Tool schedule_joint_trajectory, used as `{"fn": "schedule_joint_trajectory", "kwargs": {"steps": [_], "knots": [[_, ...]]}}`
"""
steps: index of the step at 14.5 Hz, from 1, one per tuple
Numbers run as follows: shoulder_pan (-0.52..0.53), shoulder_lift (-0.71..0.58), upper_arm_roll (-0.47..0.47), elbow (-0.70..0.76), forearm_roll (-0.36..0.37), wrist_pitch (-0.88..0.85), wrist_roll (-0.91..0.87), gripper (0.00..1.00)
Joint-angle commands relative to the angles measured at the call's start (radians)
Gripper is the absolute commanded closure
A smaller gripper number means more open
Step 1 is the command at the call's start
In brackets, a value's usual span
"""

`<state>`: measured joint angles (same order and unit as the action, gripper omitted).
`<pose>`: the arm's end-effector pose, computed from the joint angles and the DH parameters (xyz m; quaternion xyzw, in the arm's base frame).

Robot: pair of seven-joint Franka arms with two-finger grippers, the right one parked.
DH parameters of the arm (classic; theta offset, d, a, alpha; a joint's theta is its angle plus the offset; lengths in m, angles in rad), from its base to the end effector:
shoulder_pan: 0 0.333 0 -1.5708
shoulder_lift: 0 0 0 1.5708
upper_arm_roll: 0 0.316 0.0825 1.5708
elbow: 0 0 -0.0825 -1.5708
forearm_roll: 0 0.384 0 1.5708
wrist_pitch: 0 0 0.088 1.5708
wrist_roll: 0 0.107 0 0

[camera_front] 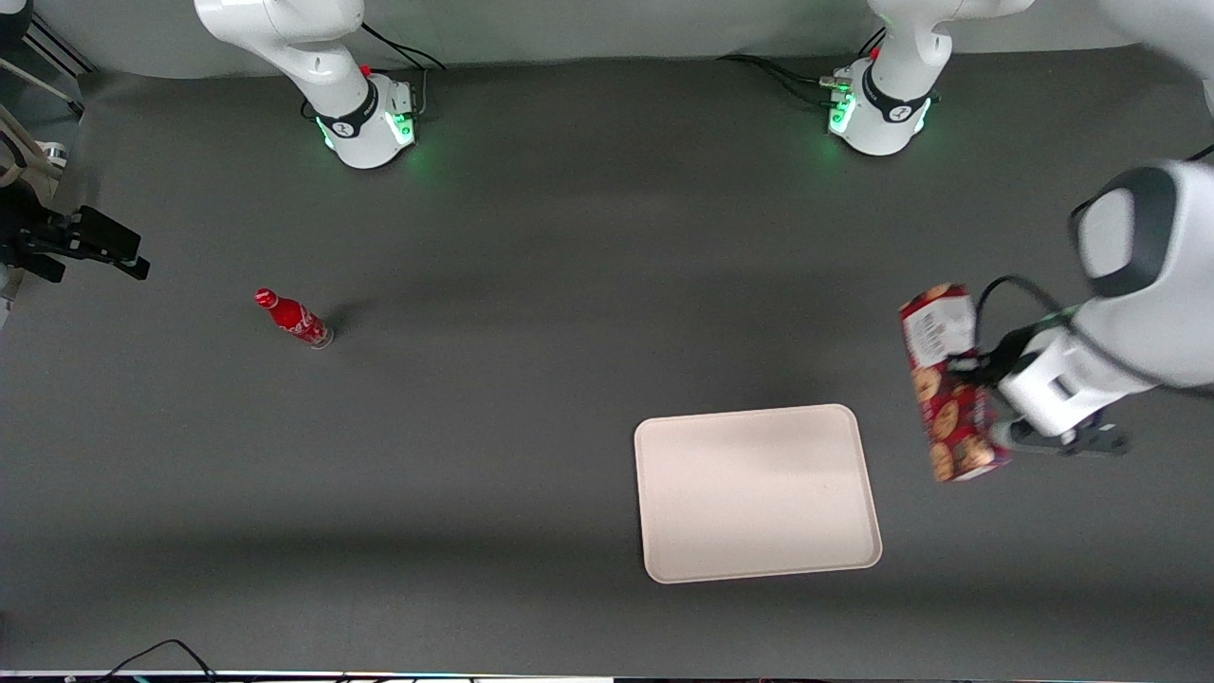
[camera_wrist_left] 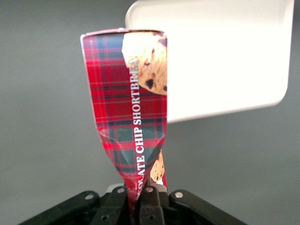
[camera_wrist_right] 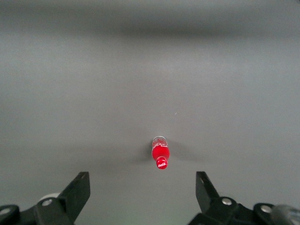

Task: Place red cookie box on tray
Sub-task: 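Carry the held box over to the white tray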

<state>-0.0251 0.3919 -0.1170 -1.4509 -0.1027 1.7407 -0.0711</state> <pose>0.6590 -0.0922 0.4568 0.9959 -0.0209 -0.0571 0.0668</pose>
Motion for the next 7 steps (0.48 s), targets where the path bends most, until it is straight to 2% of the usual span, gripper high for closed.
{"fn": "schedule_joint_trajectory", "kwargs": {"steps": [1,3,7], "knots": [[-0.006,0.247,-0.07,0.141,0.041,0.175,-0.127,1.0],[-0.007,0.33,-0.07,0.141,0.046,0.275,-0.112,1.0],[-0.007,0.429,-0.072,0.133,0.162,0.378,-0.107,1.0]]}}
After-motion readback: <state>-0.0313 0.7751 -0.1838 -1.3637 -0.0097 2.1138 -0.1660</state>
